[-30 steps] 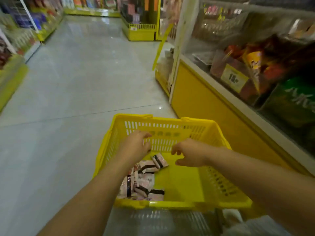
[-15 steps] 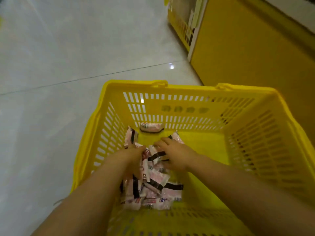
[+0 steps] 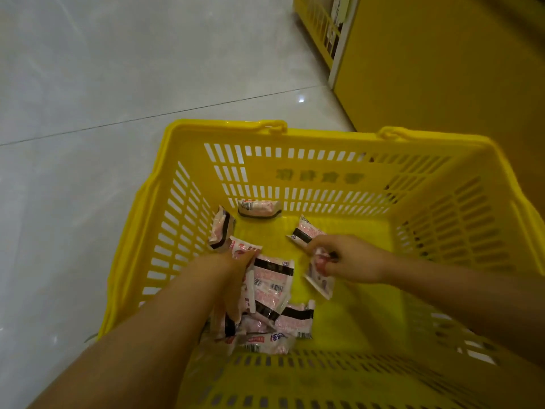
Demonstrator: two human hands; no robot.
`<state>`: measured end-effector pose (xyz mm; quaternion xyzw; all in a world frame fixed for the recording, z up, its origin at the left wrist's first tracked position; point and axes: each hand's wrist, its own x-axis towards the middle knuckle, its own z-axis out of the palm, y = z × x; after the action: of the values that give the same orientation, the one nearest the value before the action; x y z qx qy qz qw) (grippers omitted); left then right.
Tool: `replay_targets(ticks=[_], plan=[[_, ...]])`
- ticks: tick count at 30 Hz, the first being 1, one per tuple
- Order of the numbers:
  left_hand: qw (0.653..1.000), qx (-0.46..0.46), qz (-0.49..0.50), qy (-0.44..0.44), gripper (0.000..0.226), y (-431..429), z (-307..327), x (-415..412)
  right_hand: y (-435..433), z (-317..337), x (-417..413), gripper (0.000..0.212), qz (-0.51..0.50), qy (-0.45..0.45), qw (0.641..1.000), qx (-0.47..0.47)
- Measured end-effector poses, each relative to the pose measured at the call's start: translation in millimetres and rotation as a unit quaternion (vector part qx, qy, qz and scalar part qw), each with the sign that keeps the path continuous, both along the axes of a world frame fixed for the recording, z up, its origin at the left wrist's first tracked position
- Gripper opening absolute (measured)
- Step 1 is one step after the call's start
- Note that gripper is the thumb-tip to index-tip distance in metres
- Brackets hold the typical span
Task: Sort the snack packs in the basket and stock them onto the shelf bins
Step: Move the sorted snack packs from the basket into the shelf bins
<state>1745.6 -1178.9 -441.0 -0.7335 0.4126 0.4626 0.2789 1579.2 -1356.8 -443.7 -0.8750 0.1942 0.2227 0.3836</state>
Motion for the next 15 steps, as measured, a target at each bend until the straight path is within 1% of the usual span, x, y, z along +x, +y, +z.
replay_targets(ticks=[3,6,8,12,14,15], plan=[[0.999,-0.001,0.047,0.017,0.125,1,2,1,-23,19,-13,0.036,-0.095,0.017,0.993,0.066],[0.997,0.011,0.073,0.029,0.113,-4,4,4,-34,31,-24,0.046,-0.157,0.013,0.981,0.115],[0.997,0.019,0.071,0.037,0.105,-6,4,2,-37,34,-31,0.049,-0.193,0.016,0.967,0.166],[0.993,0.017,0.103,0.058,0.097,-3,6,7,-32,31,-35,0.038,-0.282,0.017,0.931,0.229],[0.990,-0.022,0.118,0.070,0.090,-3,11,14,-29,29,-32,0.028,-0.313,0.017,0.917,0.248],[0.986,-0.064,0.132,0.084,0.083,-4,13,18,-28,29,-31,0.025,-0.320,0.020,0.914,0.250]])
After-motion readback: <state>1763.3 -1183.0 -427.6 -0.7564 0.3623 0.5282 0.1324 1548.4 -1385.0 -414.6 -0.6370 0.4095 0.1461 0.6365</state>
